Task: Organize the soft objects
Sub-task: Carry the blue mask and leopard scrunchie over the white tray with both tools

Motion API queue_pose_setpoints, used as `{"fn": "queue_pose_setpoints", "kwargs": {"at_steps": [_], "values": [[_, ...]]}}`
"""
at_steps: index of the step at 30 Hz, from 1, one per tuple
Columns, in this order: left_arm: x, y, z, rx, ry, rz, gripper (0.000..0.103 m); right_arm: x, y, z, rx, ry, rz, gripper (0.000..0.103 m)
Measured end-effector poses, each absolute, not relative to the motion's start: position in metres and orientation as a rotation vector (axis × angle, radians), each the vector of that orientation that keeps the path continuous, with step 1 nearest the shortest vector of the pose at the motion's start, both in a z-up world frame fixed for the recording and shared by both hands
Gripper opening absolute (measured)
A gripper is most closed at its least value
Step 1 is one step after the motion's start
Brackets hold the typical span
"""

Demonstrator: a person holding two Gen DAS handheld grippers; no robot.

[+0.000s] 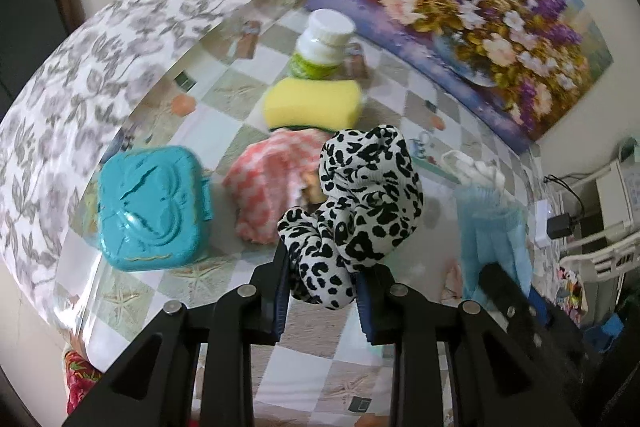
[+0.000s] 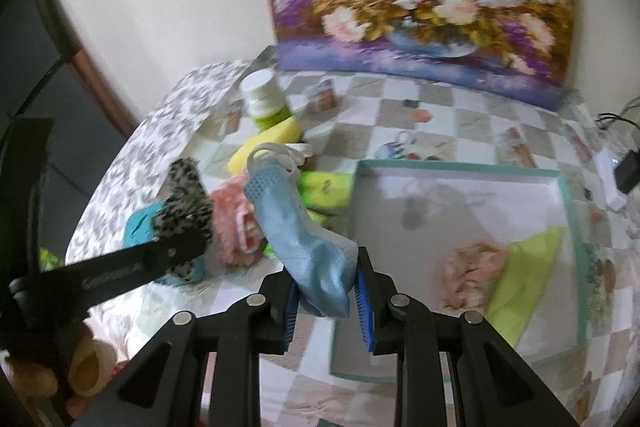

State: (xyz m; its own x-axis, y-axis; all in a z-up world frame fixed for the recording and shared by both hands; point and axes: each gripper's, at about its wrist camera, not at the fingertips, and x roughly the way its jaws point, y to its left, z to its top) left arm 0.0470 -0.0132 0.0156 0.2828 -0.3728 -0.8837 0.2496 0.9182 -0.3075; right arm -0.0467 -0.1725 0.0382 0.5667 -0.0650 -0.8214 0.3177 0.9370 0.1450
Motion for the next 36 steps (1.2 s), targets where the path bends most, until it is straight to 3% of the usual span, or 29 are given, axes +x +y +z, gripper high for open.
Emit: {"fn": "queue_pose_setpoints", "kwargs": {"at_steps": [21,36], "values": [[0.030,-0.145,0.049,0.066,1.159,-0.606,0.029,-0.094,-0.302,0.048,0.525,0.873,-0.533,0.027],[0.021,-0.198,-0.005,0.146,1.277,-0.646,0.029,-0.129,-0.360,0.015,0.589,0.950,-0.699,0.027]]}}
